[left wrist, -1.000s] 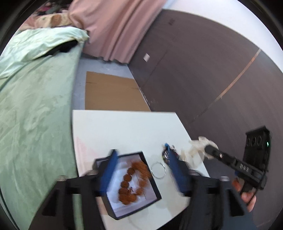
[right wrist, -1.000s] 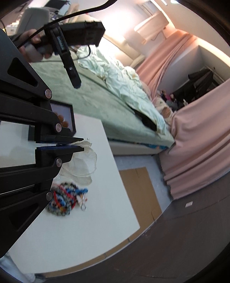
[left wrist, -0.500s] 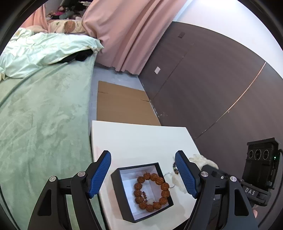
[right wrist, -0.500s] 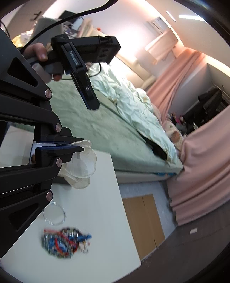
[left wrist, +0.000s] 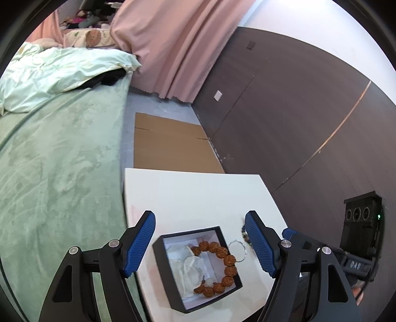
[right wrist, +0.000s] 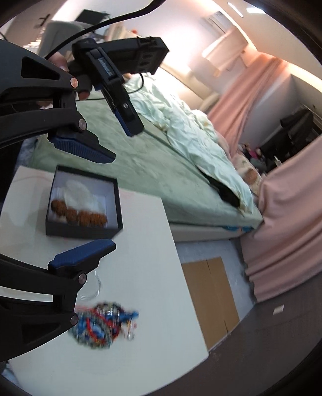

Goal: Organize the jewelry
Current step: 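Move the left gripper over the silver hoop earring beside the pile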

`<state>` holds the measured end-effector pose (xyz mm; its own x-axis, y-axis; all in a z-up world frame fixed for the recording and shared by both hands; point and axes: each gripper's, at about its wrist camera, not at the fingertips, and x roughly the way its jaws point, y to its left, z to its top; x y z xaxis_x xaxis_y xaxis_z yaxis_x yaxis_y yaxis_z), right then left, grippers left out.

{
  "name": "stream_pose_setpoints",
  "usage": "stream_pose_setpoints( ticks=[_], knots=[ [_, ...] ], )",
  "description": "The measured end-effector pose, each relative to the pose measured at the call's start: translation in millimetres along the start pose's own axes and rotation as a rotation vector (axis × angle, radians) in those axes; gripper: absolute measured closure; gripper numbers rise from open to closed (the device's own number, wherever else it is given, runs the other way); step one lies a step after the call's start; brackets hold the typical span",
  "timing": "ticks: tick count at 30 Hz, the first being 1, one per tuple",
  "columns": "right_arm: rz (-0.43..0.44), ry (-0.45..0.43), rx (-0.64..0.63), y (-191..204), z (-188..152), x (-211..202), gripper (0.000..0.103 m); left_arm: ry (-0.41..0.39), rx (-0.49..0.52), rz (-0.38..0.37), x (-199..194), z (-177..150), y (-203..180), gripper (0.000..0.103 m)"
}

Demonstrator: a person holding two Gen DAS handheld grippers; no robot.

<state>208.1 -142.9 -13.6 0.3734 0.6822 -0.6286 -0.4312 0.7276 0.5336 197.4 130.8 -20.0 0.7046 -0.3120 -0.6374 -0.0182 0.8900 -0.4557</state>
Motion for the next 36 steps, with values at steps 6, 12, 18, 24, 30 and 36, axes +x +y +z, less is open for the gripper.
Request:
stream_pose_setpoints(
  ticks=[6,12,18,24,30,36],
  knots=[
    [-0.053,-0.025,0.022,-23,5,-24,0.039,0.037,0.068,-0.015,16,-6,-26,0.027],
    [-0.142,-0.028,0.019,-46,-1,-47,0.039,0.102,0.137,-0.027,38,-15,-52,0.027],
    [-0.188,-0.026,0.113,-89,-2,-65,0.039,0.151,0.21,-0.037,62,-22,-82,0.027],
    [-0.179,-0.011,0.188,-117,-2,-70,0.039,0.231,0.317,0.003,92,-35,-110,0.027],
    [-0.166,0.011,0.222,-133,-2,-70,0.039,0.361,0.396,0.009,120,-40,-128,0.027],
    [-0.189,0.058,0.274,-145,-6,-67,0.039,0.503,0.5,0.112,154,-52,-134,0.027]
  ],
)
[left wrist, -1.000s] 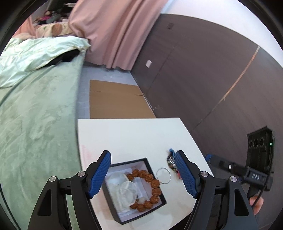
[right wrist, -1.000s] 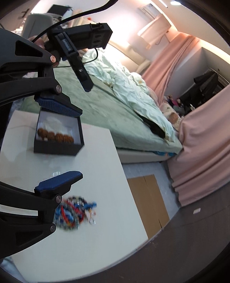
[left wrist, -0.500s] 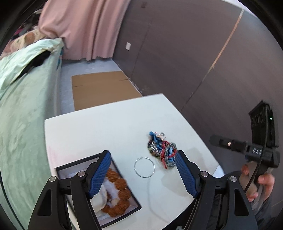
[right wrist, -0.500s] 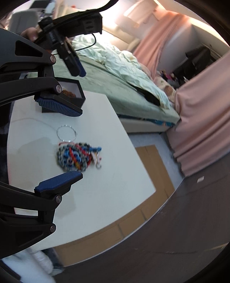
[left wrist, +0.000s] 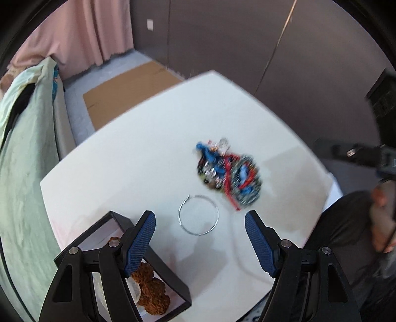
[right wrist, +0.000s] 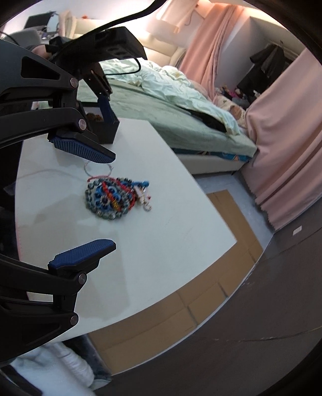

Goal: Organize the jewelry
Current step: 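Move the left gripper over the silver hoop earring beside the pile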

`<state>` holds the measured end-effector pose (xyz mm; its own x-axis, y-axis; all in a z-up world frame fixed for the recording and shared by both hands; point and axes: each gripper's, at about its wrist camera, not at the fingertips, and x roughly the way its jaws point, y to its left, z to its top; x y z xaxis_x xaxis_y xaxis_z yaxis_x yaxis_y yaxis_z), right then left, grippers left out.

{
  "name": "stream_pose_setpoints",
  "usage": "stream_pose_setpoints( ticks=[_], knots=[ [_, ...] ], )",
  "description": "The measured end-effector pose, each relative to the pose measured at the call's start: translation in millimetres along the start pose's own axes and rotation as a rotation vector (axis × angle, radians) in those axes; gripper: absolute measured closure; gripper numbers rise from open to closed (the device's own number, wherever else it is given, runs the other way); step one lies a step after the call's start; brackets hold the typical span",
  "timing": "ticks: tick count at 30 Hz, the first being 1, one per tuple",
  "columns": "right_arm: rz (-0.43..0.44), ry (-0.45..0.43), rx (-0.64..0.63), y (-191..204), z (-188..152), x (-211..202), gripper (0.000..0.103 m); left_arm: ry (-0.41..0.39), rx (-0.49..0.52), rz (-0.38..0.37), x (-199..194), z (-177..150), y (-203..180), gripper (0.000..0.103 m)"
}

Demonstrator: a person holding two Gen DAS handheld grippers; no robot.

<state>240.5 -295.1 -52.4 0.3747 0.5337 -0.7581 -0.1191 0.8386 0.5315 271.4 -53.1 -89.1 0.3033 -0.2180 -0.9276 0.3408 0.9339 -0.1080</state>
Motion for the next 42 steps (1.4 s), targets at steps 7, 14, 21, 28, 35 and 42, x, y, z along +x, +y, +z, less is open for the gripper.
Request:
stream_pose_setpoints(
  ticks=[7,14,21,28,35,42],
  knots=[
    [0.024,0.028,0.037,-14,2,0,0.039,0.13,0.022,0.036,34,8,-3,0.027],
    [0.106,0.065,0.155,-38,3,6,0.038,0.238,0.046,0.086,62,21,-8,0.027],
    [0.12,0.055,0.18,-46,4,3,0.023,0.281,0.039,0.141,72,25,-6,0.027],
    [0.133,0.059,0.208,-51,5,2,0.023,0.313,0.084,0.161,79,33,-18,0.036],
    [0.135,0.072,0.194,-49,5,7,0.023,0.36,0.073,0.143,85,44,-21,0.036],
    [0.137,0.076,0.188,-47,6,10,0.023,0.345,0.075,0.105,85,47,-21,0.049]
  ],
)
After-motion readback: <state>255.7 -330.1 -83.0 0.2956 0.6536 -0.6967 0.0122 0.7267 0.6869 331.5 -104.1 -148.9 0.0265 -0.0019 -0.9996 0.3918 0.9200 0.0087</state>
